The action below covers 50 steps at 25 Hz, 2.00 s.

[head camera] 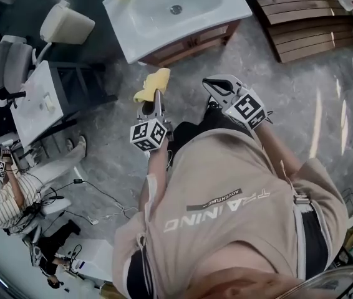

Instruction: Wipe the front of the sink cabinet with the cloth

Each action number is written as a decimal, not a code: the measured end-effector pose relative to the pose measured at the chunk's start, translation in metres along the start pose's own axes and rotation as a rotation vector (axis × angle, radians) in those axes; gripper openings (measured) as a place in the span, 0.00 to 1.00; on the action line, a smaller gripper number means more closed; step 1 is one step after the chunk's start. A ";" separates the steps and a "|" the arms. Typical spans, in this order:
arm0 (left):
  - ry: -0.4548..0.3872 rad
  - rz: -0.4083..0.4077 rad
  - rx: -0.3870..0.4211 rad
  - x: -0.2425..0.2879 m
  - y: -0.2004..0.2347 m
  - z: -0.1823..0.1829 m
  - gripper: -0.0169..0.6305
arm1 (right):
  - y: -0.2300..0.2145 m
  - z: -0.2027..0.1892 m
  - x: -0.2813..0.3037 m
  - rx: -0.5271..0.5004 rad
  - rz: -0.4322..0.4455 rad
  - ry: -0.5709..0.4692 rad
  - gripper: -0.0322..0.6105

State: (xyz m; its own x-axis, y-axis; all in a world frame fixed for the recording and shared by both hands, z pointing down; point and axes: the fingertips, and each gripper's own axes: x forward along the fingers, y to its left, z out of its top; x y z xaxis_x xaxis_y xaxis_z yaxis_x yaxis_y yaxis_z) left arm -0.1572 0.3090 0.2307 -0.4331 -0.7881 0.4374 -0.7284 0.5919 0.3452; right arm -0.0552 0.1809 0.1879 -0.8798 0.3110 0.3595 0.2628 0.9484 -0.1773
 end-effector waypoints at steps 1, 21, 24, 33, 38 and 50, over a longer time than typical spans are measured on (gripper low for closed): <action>0.012 -0.006 0.003 0.006 -0.002 -0.002 0.10 | -0.003 -0.003 0.000 -0.005 -0.009 0.010 0.07; 0.264 -0.046 0.149 0.082 0.116 -0.043 0.10 | -0.018 0.015 0.075 0.122 -0.133 -0.021 0.07; 0.268 -0.003 0.145 0.100 0.143 -0.052 0.10 | -0.026 -0.008 0.080 0.154 -0.147 -0.015 0.07; 0.413 0.038 0.070 0.150 0.196 -0.103 0.10 | -0.042 -0.092 0.090 0.312 -0.235 0.005 0.07; 0.422 0.058 0.053 0.181 0.210 -0.110 0.10 | -0.054 -0.127 0.096 0.421 -0.272 -0.031 0.07; 0.448 -0.016 0.254 0.230 0.191 -0.110 0.10 | -0.057 -0.157 0.107 0.447 -0.316 -0.040 0.07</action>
State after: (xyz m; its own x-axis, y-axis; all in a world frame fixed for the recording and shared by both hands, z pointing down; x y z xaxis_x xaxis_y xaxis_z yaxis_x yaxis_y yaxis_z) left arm -0.3374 0.2598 0.4890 -0.1913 -0.6141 0.7657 -0.8632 0.4766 0.1665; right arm -0.1024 0.1697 0.3802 -0.9051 0.0046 0.4251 -0.2031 0.8738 -0.4418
